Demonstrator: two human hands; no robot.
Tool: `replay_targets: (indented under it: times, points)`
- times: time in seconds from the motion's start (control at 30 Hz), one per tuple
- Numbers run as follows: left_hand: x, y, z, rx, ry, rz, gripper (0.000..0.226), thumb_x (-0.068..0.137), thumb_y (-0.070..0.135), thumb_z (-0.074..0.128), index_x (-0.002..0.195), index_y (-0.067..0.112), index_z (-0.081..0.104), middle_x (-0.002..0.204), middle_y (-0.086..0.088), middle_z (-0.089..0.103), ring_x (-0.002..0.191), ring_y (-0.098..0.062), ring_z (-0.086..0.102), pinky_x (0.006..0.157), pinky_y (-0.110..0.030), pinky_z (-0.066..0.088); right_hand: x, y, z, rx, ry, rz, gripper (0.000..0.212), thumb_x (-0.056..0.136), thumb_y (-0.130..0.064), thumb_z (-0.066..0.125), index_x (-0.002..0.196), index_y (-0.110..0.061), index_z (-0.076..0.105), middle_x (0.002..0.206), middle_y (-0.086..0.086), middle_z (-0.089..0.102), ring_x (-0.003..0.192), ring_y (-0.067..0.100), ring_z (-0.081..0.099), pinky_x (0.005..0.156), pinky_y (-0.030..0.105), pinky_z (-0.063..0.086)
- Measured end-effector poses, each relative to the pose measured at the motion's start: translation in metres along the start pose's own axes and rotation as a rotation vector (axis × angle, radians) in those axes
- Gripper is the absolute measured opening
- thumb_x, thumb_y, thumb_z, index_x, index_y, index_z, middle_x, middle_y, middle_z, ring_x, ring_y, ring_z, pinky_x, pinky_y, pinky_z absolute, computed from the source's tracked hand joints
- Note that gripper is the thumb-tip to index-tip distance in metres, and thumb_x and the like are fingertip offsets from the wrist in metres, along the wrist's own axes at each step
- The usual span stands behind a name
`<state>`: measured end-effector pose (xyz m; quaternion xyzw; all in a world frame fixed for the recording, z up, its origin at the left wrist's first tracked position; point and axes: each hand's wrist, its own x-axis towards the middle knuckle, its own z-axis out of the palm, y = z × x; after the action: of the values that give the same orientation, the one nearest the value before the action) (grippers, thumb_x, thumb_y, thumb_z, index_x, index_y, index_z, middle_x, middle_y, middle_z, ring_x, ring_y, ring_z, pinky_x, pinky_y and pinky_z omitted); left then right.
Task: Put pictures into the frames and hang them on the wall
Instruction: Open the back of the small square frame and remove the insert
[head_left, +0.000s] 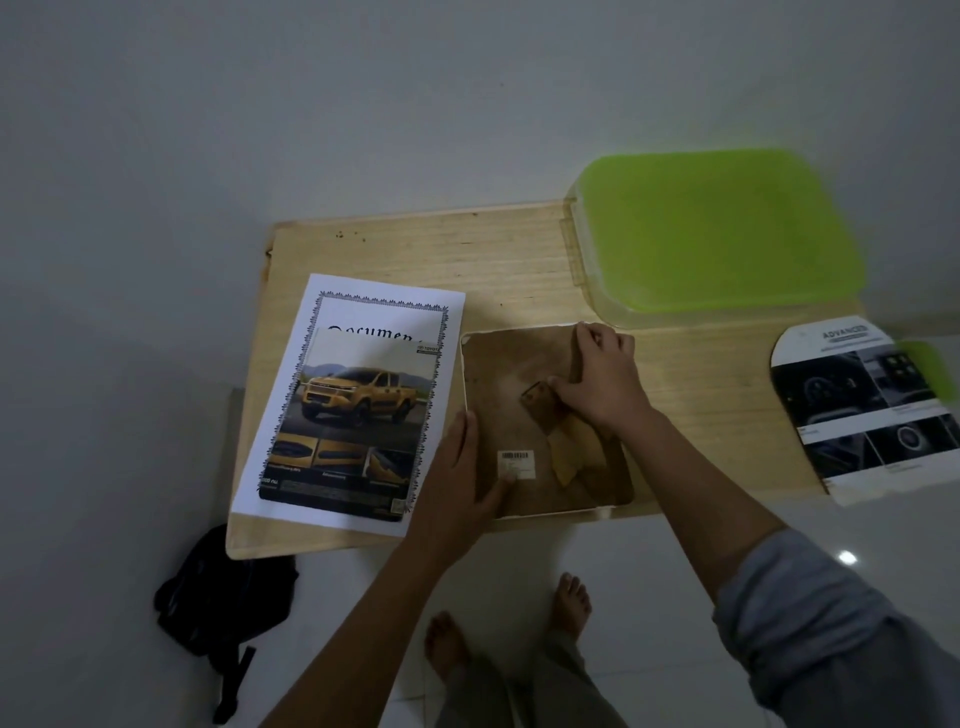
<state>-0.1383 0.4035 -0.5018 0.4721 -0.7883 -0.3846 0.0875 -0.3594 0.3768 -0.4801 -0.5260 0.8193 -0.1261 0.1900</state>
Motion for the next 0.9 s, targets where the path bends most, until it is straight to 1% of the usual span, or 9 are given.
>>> replay_targets:
  times: [0.07,0.17,0.23,0.3,0.47,0.63,0.73,0.83,0.9]
  points:
    - [-0.002,0.000,-0.001,-0.011,-0.037,0.007,0.093,0.085,0.055,0.051,0.138,0.030,-0.021,0.156,0.001,-0.014,0.144,-0.013,-0.003,0.117,-0.034,0.011,0.000,-0.002,0.001,0.047,0.014,0.020,0.075,0.076,-0.040,0.068,0.136,-0.009,0.034,0.138,0.010,0.034,0.124,0.029,0.026,0.103,0.034,0.031]
    - [-0.002,-0.002,-0.004,0.027,-0.119,-0.026,0.116,0.073,0.065,0.060,0.138,0.028,-0.028,0.155,0.002,-0.022,0.143,-0.014,-0.007,0.116,-0.038,0.012,0.001,-0.004,0.000,0.115,0.027,0.065,0.075,0.072,-0.038,0.073,0.132,-0.010,0.039,0.134,0.011,0.037,0.123,0.029,0.027,0.103,0.034,0.030]
    - [-0.002,-0.003,-0.005,0.070,-0.150,-0.036,0.129,0.063,0.070,0.065,0.139,0.025,-0.029,0.153,0.003,-0.026,0.143,-0.015,-0.010,0.115,-0.037,0.010,0.002,-0.007,-0.001,0.135,0.023,0.100,0.076,0.069,-0.037,0.076,0.132,-0.011,0.040,0.134,0.012,0.037,0.124,0.030,0.027,0.102,0.035,0.030]
    - [-0.003,-0.005,-0.006,0.096,-0.158,-0.024,0.136,0.057,0.073,0.067,0.138,0.024,-0.032,0.152,0.003,-0.028,0.143,-0.013,-0.012,0.115,-0.035,0.008,0.004,-0.008,-0.003,0.158,0.026,0.137,0.078,0.068,-0.035,0.078,0.131,-0.011,0.040,0.133,0.013,0.037,0.124,0.031,0.027,0.102,0.035,0.030]
    - [-0.005,-0.003,-0.006,0.109,-0.136,-0.004,0.137,0.055,0.073,0.068,0.136,0.026,-0.032,0.153,0.003,-0.026,0.143,-0.014,-0.008,0.115,-0.034,0.010,0.005,-0.006,-0.005,0.211,0.048,0.213,0.078,0.064,-0.036,0.080,0.129,-0.013,0.042,0.129,0.014,0.040,0.123,0.031,0.030,0.101,0.036,0.031]
    - [-0.007,-0.001,-0.006,0.110,-0.114,0.005,0.137,0.055,0.074,0.068,0.137,0.026,-0.031,0.154,0.003,-0.023,0.144,-0.013,-0.005,0.113,-0.031,0.009,0.008,-0.009,-0.012,0.298,0.055,0.260,0.073,0.064,-0.034,0.080,0.125,-0.016,0.044,0.125,0.012,0.044,0.120,0.030,0.033,0.095,0.034,0.036]
    - [-0.008,-0.001,-0.006,0.109,-0.102,0.003,0.138,0.054,0.075,0.068,0.137,0.026,-0.031,0.154,0.003,-0.022,0.144,-0.013,-0.004,0.113,-0.032,0.011,0.005,-0.009,-0.014,0.339,0.077,0.267,0.071,0.062,-0.034,0.081,0.122,-0.016,0.048,0.121,0.012,0.046,0.118,0.029,0.039,0.094,0.035,0.039]
    - [-0.007,-0.001,-0.006,0.117,-0.095,0.004,0.139,0.053,0.077,0.067,0.137,0.026,-0.031,0.155,0.003,-0.020,0.144,-0.014,-0.002,0.115,-0.036,0.015,0.005,-0.007,-0.017,0.337,0.082,0.282,0.068,0.062,-0.034,0.081,0.120,-0.016,0.051,0.118,0.012,0.050,0.111,0.028,0.047,0.094,0.036,0.044]
    - [-0.006,0.001,-0.006,0.109,-0.081,-0.017,0.139,0.052,0.078,0.066,0.137,0.027,-0.032,0.155,0.003,-0.020,0.144,-0.015,0.000,0.115,-0.036,0.017,0.002,-0.006,-0.017,0.389,0.086,0.326,0.060,0.064,-0.030,0.079,0.116,-0.012,0.054,0.110,0.010,0.055,0.099,0.024,0.053,0.084,0.033,0.048]
